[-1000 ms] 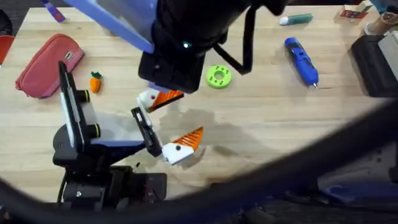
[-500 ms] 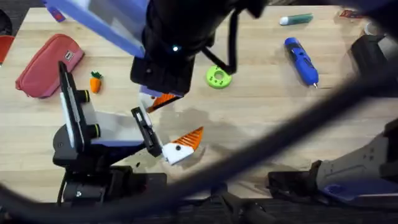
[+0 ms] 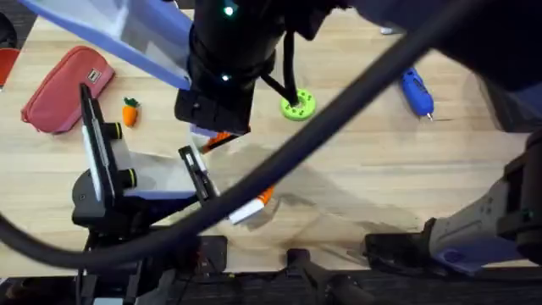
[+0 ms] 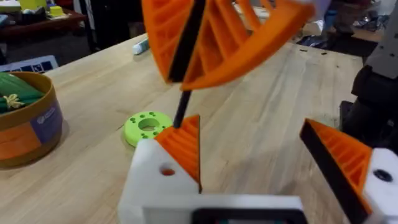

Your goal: Pick up the gripper from the table and insert it into the empty holder that is missing its gripper. Then pick up a screw, insert it into the mounting hole, and use the screwdriver to tighten it. Finally, clean up the table by picking up the vegetable and placing it into the bucket.

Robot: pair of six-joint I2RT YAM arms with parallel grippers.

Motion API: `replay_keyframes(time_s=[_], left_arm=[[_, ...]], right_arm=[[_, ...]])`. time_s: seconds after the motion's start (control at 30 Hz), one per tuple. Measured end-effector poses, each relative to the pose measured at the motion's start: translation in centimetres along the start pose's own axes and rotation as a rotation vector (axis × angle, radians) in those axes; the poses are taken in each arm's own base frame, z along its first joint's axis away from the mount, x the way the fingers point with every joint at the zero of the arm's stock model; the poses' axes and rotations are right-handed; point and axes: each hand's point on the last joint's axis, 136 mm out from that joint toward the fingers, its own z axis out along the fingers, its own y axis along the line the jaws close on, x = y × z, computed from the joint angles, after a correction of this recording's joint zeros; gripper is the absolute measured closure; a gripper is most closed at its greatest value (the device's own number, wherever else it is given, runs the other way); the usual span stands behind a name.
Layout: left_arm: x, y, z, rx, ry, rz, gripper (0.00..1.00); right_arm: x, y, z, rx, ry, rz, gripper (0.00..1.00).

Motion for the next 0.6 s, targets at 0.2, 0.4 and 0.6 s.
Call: replay_keyframes(time_s=[0.2, 0.4, 0.6], left_arm=[[0.00, 0.00, 0.00, 0.000, 0.000, 0.000, 0.001], [0.00, 0.00, 0.00, 0.000, 0.000, 0.000, 0.001], [0.00, 0.00, 0.00, 0.000, 0.000, 0.000, 0.001]], right_arm=[[0.59, 0.19, 0.90, -0.015, 0.041, 0.001, 0.995], [0.60, 0.16, 1.00, -0.014, 0.043, -0.001, 0.995], [0.71, -0.20, 1.00, 0.007, 0.050, -0.003, 0.995]])
